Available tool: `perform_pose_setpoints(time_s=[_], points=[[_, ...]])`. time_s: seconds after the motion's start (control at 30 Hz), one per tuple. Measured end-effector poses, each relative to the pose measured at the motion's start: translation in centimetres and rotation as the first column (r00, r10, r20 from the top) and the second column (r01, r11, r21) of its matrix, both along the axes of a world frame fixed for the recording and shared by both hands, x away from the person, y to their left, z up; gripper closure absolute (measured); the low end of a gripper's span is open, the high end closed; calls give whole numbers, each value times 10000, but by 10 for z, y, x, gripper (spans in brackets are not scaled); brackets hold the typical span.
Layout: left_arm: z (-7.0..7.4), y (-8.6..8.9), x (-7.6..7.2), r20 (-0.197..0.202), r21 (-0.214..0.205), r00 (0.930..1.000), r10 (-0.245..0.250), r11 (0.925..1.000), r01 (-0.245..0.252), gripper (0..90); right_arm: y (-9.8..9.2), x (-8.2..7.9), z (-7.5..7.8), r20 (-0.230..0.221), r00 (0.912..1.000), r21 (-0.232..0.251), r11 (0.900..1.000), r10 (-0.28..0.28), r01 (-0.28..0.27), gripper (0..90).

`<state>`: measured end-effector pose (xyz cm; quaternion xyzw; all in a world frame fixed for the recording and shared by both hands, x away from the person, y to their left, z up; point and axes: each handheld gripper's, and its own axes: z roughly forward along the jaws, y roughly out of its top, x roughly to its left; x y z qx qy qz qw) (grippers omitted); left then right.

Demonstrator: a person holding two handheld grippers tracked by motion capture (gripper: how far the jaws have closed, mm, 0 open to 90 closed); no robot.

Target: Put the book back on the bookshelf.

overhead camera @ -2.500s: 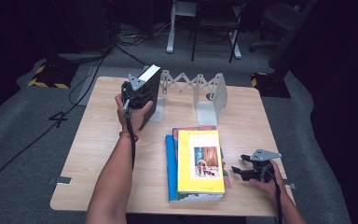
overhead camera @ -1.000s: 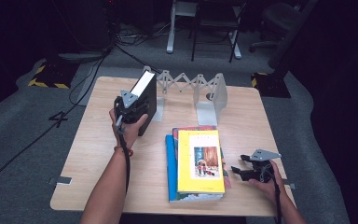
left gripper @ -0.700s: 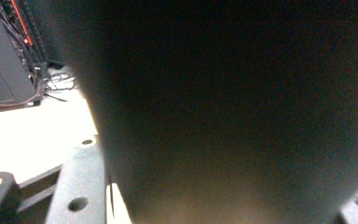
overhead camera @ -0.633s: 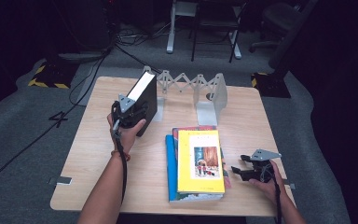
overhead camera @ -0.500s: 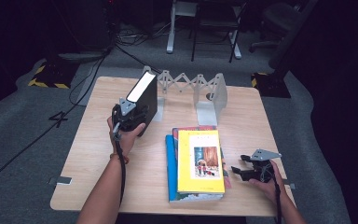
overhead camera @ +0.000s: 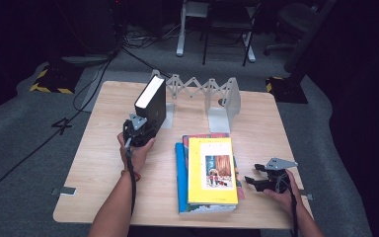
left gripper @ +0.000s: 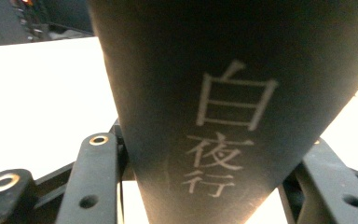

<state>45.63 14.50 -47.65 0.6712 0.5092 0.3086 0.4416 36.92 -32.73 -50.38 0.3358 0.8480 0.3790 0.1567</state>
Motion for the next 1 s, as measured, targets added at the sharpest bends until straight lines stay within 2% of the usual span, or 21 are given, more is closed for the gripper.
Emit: perform_pose_setpoints(time_s=[0.07,0.2,0.43,0.6,1.0], points=[[0,-4,0,46,-78,9995,307,9995,-307,521,0,0,0,4,10000,-5,10000,14,-14,302],[1,-9,6,-73,-53,9989,458,9989,-459,523,0,0,0,43,10000,-27,10000,0,1,302],[2,-16,17,-132,-375,9966,812,9960,-816,523,1,0,0,60,10000,-44,10000,23,-23,303],[5,-16,26,-367,-583,9958,834,9946,-855,524,1,0,0,56,10000,-41,10000,33,-33,303],[4,-22,40,-351,-667,9939,1045,9921,-1066,521,0,-1,0,38,9999,-4,9999,149,-149,331]])
